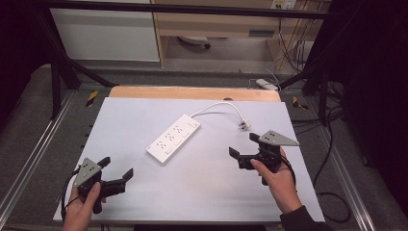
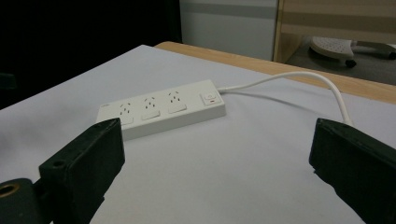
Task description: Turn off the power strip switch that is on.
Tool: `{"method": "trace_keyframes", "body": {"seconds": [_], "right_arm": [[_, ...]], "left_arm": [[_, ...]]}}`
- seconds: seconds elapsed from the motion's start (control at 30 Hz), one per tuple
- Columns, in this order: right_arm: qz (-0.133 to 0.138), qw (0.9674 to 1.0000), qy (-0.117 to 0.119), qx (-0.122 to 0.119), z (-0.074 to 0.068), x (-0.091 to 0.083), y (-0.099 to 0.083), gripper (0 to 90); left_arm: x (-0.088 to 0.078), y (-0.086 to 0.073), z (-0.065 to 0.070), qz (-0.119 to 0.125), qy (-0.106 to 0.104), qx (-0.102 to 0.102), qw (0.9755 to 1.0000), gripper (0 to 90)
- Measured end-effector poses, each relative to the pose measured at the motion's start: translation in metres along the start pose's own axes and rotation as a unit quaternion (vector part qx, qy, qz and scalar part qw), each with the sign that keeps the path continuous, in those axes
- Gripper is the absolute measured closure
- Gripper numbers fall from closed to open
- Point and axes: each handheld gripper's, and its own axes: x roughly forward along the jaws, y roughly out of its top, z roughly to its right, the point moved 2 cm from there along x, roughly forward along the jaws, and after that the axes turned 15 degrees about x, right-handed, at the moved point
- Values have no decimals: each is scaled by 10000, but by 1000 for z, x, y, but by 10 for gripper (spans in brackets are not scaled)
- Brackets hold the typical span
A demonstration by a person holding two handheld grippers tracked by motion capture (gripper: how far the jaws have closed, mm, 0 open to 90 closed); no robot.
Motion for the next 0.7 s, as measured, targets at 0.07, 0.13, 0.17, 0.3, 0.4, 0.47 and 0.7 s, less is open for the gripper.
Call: {"method": "trace_keyframes", "body": {"seconds": [0.07,0.13,0.17,0.3,0.4,0.47,0.7], "right_arm": [[-4,10000,-7,-14,-2,2,4,38],[-28,10000,-11,-29,-3,4,8,36],[-34,10000,-18,-39,-4,5,11,35],[-111,9999,-6,-51,-6,10,18,42],[-179,9998,30,-102,-9,14,23,42],[-177,9998,27,-119,-11,17,26,40],[-182,9996,68,-193,-18,27,36,38]], "left_arm": [[0,0,0,6,7,-8,10000,44],[0,0,0,-4,7,6,10000,44],[0,0,0,-13,13,2,10000,44],[0,0,0,-12,20,-9,10000,44],[0,0,0,-29,20,-7,10000,44],[0,-1,0,-34,24,-12,10000,44],[0,-1,-1,-43,31,-18,10000,44]]}}
